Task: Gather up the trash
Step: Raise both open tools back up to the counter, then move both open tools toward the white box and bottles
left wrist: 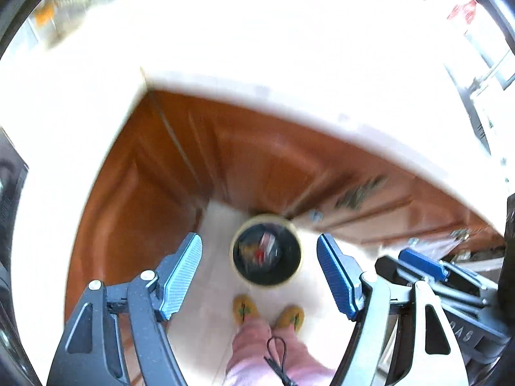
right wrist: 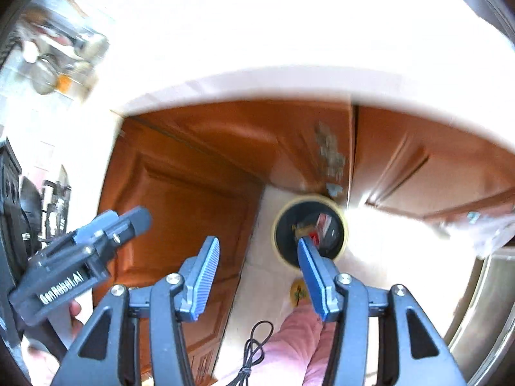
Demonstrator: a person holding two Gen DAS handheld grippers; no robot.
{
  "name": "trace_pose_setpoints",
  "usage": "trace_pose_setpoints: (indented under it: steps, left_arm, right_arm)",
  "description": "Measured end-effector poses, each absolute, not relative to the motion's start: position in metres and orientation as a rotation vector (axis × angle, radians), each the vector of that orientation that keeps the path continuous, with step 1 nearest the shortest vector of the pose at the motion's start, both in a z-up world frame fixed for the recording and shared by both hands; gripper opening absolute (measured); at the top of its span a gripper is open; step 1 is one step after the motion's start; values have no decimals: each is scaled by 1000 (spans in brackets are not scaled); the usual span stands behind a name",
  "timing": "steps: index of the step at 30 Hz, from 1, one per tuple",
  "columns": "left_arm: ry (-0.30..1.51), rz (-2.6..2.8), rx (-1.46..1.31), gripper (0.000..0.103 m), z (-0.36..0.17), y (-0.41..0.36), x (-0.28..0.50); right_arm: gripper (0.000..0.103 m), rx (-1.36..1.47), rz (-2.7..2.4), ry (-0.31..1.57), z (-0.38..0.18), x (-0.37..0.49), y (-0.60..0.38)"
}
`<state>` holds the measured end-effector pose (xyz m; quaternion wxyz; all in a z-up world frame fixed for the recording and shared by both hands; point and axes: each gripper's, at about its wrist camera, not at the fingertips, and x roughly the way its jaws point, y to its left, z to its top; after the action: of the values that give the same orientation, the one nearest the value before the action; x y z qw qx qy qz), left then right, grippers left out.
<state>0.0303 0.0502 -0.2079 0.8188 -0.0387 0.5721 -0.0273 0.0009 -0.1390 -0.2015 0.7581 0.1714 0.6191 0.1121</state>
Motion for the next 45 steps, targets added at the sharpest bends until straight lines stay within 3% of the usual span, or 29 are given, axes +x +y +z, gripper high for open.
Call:
trace_pose_setpoints:
  steps: [5,8,20,22,24,35,45]
  left_arm:
    - [1029,-76,-44,73,-127,46,38]
    - [946,-107,-37,78,-89,43,45]
    - [676,-212,97,81,34,14,99]
    - [640,-226,118,89,51,12,109]
    - [606,-232,141,90,63,9,119]
    - [655,-278,166,90,62,-16,192]
    - [765,-175,171,90,20,-51,313]
  right_arm:
    - [52,341,242,1196,-134,8,-142]
    - [52,317,226,1118,-103,19,-145]
    - [52,270,122,860,21,76,-159]
    - [52,270,105,837,35,85,-166]
    - [52,281,83,826,46,95,-173]
    - [52,361,-6,860,59,163,-215]
    - [52,383,23,978,8,279,-258]
